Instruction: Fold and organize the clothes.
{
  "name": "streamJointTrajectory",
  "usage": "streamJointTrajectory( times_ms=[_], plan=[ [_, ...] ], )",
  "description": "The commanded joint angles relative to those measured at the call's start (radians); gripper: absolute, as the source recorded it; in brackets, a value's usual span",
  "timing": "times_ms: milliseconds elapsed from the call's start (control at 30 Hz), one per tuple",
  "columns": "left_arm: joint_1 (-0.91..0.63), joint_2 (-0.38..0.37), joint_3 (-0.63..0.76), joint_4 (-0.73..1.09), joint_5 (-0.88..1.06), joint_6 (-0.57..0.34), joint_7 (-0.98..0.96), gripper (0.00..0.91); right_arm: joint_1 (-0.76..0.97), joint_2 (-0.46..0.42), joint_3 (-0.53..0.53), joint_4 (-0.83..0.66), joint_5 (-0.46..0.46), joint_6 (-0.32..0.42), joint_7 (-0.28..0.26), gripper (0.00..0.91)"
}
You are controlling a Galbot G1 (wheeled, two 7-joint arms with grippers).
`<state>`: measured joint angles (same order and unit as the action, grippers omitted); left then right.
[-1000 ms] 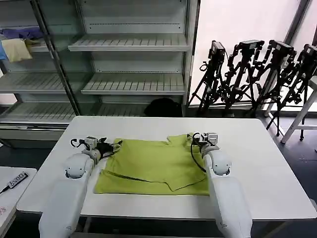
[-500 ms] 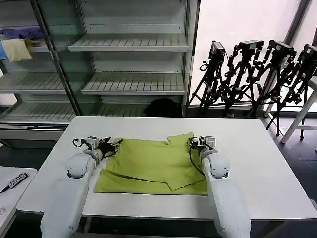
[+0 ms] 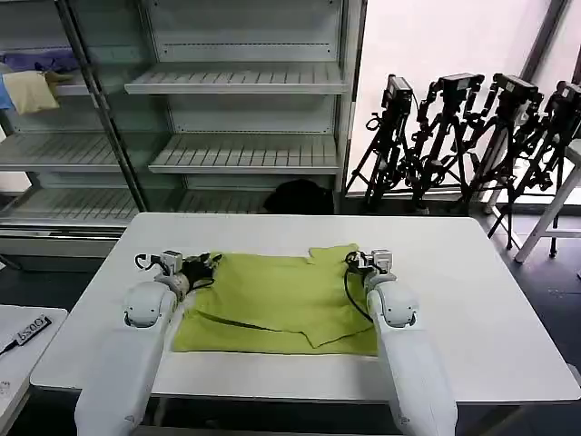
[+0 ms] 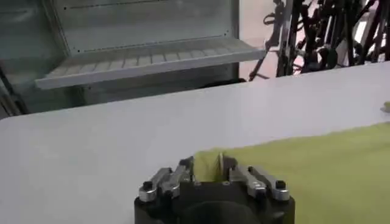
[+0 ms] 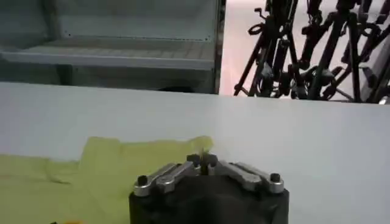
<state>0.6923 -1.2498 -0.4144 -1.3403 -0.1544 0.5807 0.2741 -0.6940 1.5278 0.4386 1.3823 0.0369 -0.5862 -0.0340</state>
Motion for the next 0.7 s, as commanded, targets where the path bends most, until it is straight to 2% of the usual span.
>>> streamJointTrajectory(
  times_ms=[33, 267, 467, 700],
  plan=[
    [0.002, -0.001, 0.002, -0.006, 0.009, 0.0, 0.023, 0.0, -0.002, 0.0, 0.0, 0.008, -0.004, 0.0, -0.003, 0.0],
    [0.002, -0.005, -0.002, -0.013, 0.004, -0.001, 0.018, 0.0, -0.016, -0.001, 0.003, 0.037, 0.009, 0.001, -0.005, 0.0],
    [0.02, 0.005, -0.026, -0.089, -0.081, -0.002, -0.011, 0.0, -0.034, -0.015, 0.004, 0.12, 0.111, 0.002, 0.02, 0.0],
    [0.07, 0.032, -0.042, -0.166, -0.122, -0.002, -0.008, 0.0, -0.09, -0.037, 0.001, 0.232, 0.13, 0.0, 0.016, 0.0]
  ],
)
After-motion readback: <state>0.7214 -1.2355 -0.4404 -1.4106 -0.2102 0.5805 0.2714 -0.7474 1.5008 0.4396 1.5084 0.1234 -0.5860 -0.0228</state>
